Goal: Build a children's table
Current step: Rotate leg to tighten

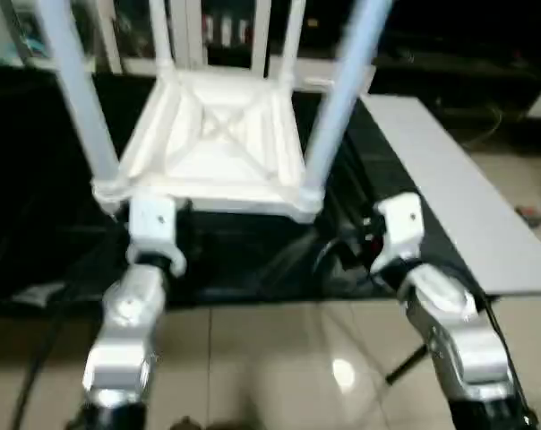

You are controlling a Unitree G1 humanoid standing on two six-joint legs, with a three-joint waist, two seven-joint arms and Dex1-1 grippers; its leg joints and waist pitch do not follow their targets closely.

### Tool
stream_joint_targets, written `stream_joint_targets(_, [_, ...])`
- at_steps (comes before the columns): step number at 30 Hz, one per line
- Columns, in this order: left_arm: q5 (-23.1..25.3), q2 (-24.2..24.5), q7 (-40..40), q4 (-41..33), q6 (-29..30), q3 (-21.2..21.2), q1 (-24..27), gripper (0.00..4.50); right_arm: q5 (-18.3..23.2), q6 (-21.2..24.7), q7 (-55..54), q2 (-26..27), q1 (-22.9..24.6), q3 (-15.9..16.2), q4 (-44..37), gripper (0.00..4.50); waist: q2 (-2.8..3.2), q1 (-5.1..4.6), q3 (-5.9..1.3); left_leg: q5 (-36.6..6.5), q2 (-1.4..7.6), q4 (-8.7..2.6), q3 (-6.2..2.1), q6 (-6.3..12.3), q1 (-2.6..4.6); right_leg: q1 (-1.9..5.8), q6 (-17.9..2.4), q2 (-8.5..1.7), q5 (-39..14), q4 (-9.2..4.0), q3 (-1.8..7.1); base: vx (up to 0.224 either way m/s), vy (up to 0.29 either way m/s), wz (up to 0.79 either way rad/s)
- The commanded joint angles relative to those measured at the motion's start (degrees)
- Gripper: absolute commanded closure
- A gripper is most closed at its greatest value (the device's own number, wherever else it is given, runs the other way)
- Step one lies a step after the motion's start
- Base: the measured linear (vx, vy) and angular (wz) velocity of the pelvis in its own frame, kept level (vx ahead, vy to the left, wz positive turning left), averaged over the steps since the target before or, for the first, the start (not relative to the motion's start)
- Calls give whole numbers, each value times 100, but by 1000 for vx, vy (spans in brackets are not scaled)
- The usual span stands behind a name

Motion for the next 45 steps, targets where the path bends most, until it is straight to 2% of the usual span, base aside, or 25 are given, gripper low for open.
stream_joint_targets(1, [-35, 67, 30, -161, 46, 68, -56, 303, 33, 32, 8, 105, 29, 13, -61, 0, -163, 73, -264, -25, -77, -145, 279, -332, -24, 374, 1140, -411, -2700, -1080, 472, -79, -208, -2])
stream_joint_targets(7, [5, 125, -71, -309, 104, 26, -20, 303, 89, 79, 144, 77, 78, 184, -103, 0, 177, -138, -131, -2251, 183, -593, 365, -687, 492, 413, -168, -90, -3624, -1307, -114, -33, -44, -6])
stream_joint_targets(8, [35, 159, -105, -329, 106, -11, -14, 303, 97, 74, 135, 87, 81, 184, -89, 0, 122, -61, -142, -2193, 69, -662, 224, -381, -32, 868, -196, -268, -3410, -1280, -345, 29, 116, 17])
stream_joint_targets(14, [-24, 227, -124, -370, 181, -79, -20, 303, 36, -36, 170, 114, 69, 212, -58, 0, 361, -172, -76, -2190, 17, -587, 201, 35, 97, 1218, -481, -419, -3639, -1584, -855, 63, 115, 50])
stream_joint_targets(15, [-24, 232, -125, -350, 190, -76, -33, 303, 9, -73, 123, 116, 70, 212, -63, 0, 361, -395, -44, -3098, 399, -704, 94, -473, 706, 739, -651, -172, -2920, -1285, -742, 96, 97, 60])
stream_joint_targets(16, [-28, 228, -125, -343, 196, -74, -38, 303, 42, -72, 101, 141, 72, 188, -64, 0, 450, -362, -139, -3617, 582, -868, -12, -571, 903, 671, -778, -96, -1927, -957, -562, 146, 63, 31])
stream_joint_targets(20, [-41, 230, -163, -336, 218, -98, -43, 303, 86, -106, 40, 176, 85, 129, -77, 0, 302, -390, -134, -3113, 371, -878, 56, 86, 837, 659, -634, -211, -990, -932, -232, 164, 65, 1])
stream_joint_targets(21, [-52, 240, -190, -345, 230, -123, -40, 303, 75, -117, 40, 160, 104, 128, -95, 0, 191, -272, -255, -1825, 30, -604, 369, 305, 346, 1179, -611, -304, -609, -1164, -10, 179, 57, -2])
stream_joint_targets(23, [-108, 261, -268, -355, 245, -162, -33, 303, 110, -147, 69, 155, 175, 102, -157, 0, 213, -198, -478, -168, -92, -464, 421, 528, 251, 1397, -412, -125, 158, -1156, -49, 190, 35, 5])
stream_joint_targets(24, [-115, 286, -317, -368, 235, -199, -19, 303, 158, -142, 133, 141, 251, 103, -219, 0, 249, -218, -564, 896, -156, -411, 280, 944, 463, 1357, -95, 155, 1222, -959, -181, 197, 24, 8])
stream_joint_targets(25, [-131, 302, -369, -377, 224, -230, -6, 303, 207, -136, 234, 107, 334, 123, -286, 0, 254, -472, -626, 2205, 73, -348, -197, 1992, 1159, 701, 255, 293, 1279, -466, -317, 236, -28, 4])
stream_joint_targets(27, [-212, 362, -572, -450, 211, -326, 91, 303, 419, -170, 772, -105, 719, 304, -623, 0, 262, -716, -624, 3900, 793, -423, -1019, 3639, 1760, -321, 674, -206, -1065, 58, -164, 217, -112, -23])
stream_joint_targets(29, [-259, 396, -690, -494, 204, -362, 152, 303, 506, -230, 1000, -222, 948, 364, -802, 0, 28, -644, -497, 2663, 11, -292, -527, 2443, 1080, 9, 155, -427, -81, -444, 194, 42, -181, -46])
stream_joint_targets(30, [-291, 413, -760, -519, 205, -377, 183, 303, 565, -250, 1092, -273, 1076, 361, -892, 0, -250, -242, -290, 104, -724, 137, 121, 1492, 193, 1003, 508, -577, -899, -1064, 760, -7, -177, -38])
stream_joint_targets(31, [-299, 448, -826, -541, 164, -404, 214, 303, 651, -248, 1176, -329, 1231, 337, -998, 0, -267, -204, -424, -495, -653, 845, 59, 963, -283, 1495, 462, -862, -518, -1029, 981, 108, -108, -11])
stream_joint_targets(32, [-347, 478, -920, -559, 146, -433, 231, 303, 763, -253, 1269, -383, 1419, 277, -1120, 0, -216, -181, -407, -275, -584, 922, 42, 683, -445, 1510, 438, -835, 178, -908, 828, 214, -52, -15])
stream_joint_targets(34, [-414, 542, -1059, -558, 67, -512, 211, 303, 904, -257, 1372, -451, 1703, 134, -1316, 0, -68, -186, -240, 729, -382, 568, 94, 3, -253, 1134, -98, -775, 1279, -1175, 174, 203, -41, -18])
stream_joint_targets(36, [-483, 527, -1088, -563, 91, -511, 201, 303, 927, -245, 1389, -464, 1741, 111, -1364, 0, 402, -178, -205, 926, 51, -185, -36, 360, -63, 1160, -653, -695, -256, -1406, -108, 152, 14, -8])
stream_joint_targets(37, [-507, 523, -1094, -559, 123, -521, 181, 303, 951, -234, 1405, -479, 1772, 96, -1417, 0, 630, -488, -223, 250, 334, -680, -504, 916, 12, 1114, -457, 139, -163, -512, -565, 197, 91, -18])
stream_joint_targets(38, [-507, 523, -1094, -559, 123, -521, 181, 303, 951, -234, 1405, -479, 1772, 96, -1417, 0, 724, -479, -399, 1057, 430, -428, -765, 1446, 621, 554, -302, 297, -359, -62, -467, 251, 69, -10])
stream_joint_targets(40, [-396, 588, -1187, -392, 128, -650, 41, 303, 1082, -220, 1462, -565, 1824, 36, -1546, 0, 611, -321, -501, 7019, 486, 49, -792, 1658, 693, 151, 585, -47, 909, -127, 91, 182, 48, -3])
stream_joint_targets(41, [-379, 606, -1203, -361, 122, -675, 16, 303, 1098, -215, 1468, -575, 1822, 23, -1556, 0, 539, -306, -507, 7943, 355, 27, -671, 1339, 622, 172, 756, -47, 1352, -241, 154, -119, 63, -5])
stream_joint_targets(42, [-503, 681, -1498, -194, 65, -788, -133, 303, 1195, -160, 1541, -643, 1796, -54, -1593, 0, 428, -200, -451, 7147, 24, -202, -314, 644, 294, 314, 599, 22, 1797, -549, 192, -119, 63, -5])
stream_joint_targets(43, [-593, 722, -1669, -156, 85, -827, -185, 303, 1181, -167, 1584, -698, 1783, -68, -1583, 0, 202, -230, -323, 4240, -138, -251, -115, 485, 118, 295, 250, -311, 1838, -936, 365, -143, 30, 8])
stream_joint_targets(45, [-799, 863, -2116, -84, 211, -925, -306, 273, 1174, -150, 1682, -822, 1756, -115, -1544, 0, 134, -158, -358, 646, -85, -290, -53, 361, 1, 559, -97, -790, 841, -1018, 495, 0, 0, 0])
